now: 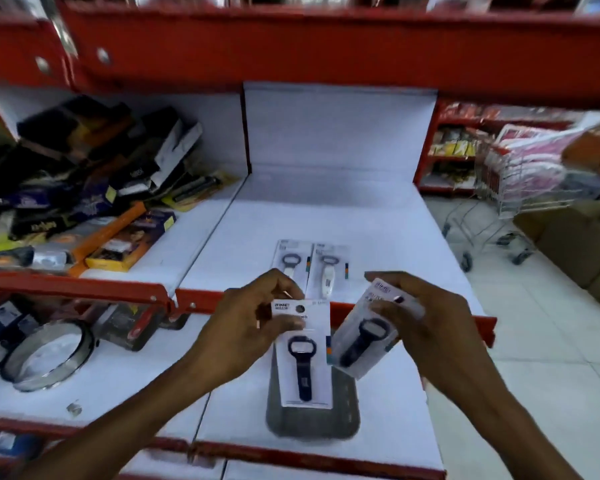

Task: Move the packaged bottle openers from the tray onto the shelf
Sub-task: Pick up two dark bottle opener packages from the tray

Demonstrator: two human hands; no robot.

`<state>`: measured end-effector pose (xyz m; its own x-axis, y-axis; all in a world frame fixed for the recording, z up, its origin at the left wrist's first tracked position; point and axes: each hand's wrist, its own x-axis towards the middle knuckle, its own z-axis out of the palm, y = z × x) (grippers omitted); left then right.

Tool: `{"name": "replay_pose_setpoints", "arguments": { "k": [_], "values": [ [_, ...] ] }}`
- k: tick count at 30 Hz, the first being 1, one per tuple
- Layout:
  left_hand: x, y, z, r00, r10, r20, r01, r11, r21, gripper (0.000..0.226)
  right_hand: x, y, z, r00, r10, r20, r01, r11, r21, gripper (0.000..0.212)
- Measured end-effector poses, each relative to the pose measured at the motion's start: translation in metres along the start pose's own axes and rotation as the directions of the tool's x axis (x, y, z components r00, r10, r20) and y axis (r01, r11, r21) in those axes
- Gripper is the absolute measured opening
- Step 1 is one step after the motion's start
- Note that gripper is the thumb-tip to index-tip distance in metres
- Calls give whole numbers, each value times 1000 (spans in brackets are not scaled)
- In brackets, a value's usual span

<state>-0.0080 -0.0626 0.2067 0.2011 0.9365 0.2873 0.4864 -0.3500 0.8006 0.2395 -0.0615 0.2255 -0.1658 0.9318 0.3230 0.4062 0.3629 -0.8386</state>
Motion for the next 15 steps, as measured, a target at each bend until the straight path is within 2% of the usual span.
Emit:
{"name": "replay_pose_setpoints", "arguments": {
  "k": [2,5,11,15],
  "values": [
    [25,18,-11,999,31,13,-30,996,-89,24,18,-15,-23,996,-81,-40,79,996,-50,33],
    [72,30,-17,996,90,-11,-90,993,-77,23,61,-22,-50,991,-126,-35,115,967,-226,33],
    [165,26,1,1000,4,-8,-5,988,-152,17,147,2,-72,989,15,148,30,956,-293,33],
    [208,8,23,997,-79,16,81,990,-119,12,187,30,-72,936,169,308,-40,922,-385,33]
  ]
}}
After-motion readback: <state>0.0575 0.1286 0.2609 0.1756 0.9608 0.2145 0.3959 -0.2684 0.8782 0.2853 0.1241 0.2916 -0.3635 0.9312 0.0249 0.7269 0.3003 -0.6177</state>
